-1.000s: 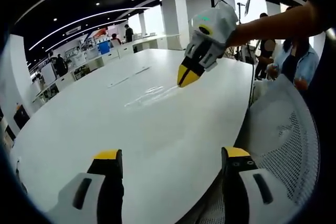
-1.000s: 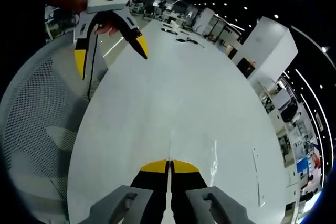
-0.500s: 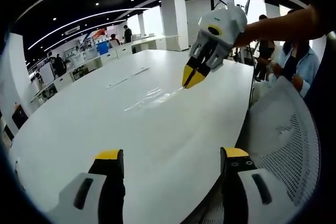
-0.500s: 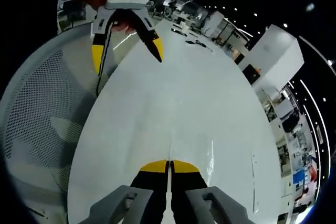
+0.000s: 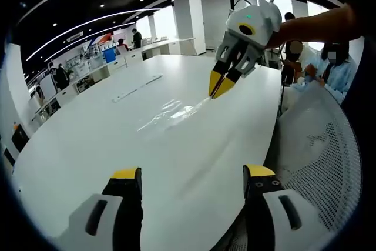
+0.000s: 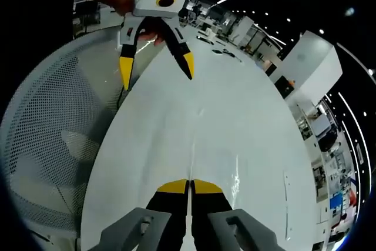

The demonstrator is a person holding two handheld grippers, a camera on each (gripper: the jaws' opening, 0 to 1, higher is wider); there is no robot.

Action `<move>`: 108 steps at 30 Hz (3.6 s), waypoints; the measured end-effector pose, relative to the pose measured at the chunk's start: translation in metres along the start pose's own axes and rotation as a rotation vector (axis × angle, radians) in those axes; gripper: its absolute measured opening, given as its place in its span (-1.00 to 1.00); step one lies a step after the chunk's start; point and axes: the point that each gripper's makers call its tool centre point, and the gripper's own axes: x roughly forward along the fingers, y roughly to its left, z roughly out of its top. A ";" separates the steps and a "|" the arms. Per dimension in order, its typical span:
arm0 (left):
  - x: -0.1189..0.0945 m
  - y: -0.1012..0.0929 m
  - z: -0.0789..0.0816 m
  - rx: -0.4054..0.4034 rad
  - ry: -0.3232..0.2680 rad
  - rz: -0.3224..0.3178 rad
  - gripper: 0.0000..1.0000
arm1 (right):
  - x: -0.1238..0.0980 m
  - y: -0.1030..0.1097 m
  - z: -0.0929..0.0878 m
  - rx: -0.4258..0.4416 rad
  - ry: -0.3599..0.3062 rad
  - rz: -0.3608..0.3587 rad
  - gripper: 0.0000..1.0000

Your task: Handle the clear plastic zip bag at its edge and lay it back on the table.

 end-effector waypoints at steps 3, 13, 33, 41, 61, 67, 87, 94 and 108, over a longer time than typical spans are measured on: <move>0.004 -0.002 0.004 0.014 -0.004 -0.011 0.31 | 0.000 0.003 0.000 -0.001 -0.002 0.008 -1.00; 0.010 0.000 0.009 0.026 -0.013 -0.022 0.19 | -0.003 0.008 0.001 -0.050 -0.002 0.022 -1.00; 0.018 0.002 0.021 0.138 -0.017 -0.022 -0.31 | -0.011 0.011 0.014 -0.125 -0.011 0.044 -1.00; 0.020 0.006 0.019 0.216 0.012 -0.021 -0.49 | -0.014 0.012 0.016 -0.139 -0.016 0.049 -1.00; 0.028 0.012 0.020 0.327 0.048 -0.036 -0.97 | -0.016 0.012 0.018 -0.105 -0.046 0.051 -1.00; 0.027 0.007 0.026 0.286 0.027 -0.054 -1.00 | -0.013 0.015 0.015 -0.041 -0.044 0.059 -1.00; 0.031 -0.009 0.031 0.290 0.035 -0.110 -1.00 | -0.006 0.022 0.035 0.075 -0.116 0.063 -0.91; 0.033 -0.015 0.033 0.304 0.035 -0.134 -1.00 | -0.001 0.022 0.046 0.076 -0.135 0.063 -0.90; 0.035 -0.026 0.037 0.339 0.039 -0.165 -1.00 | 0.013 0.021 0.069 0.058 -0.159 0.091 -0.89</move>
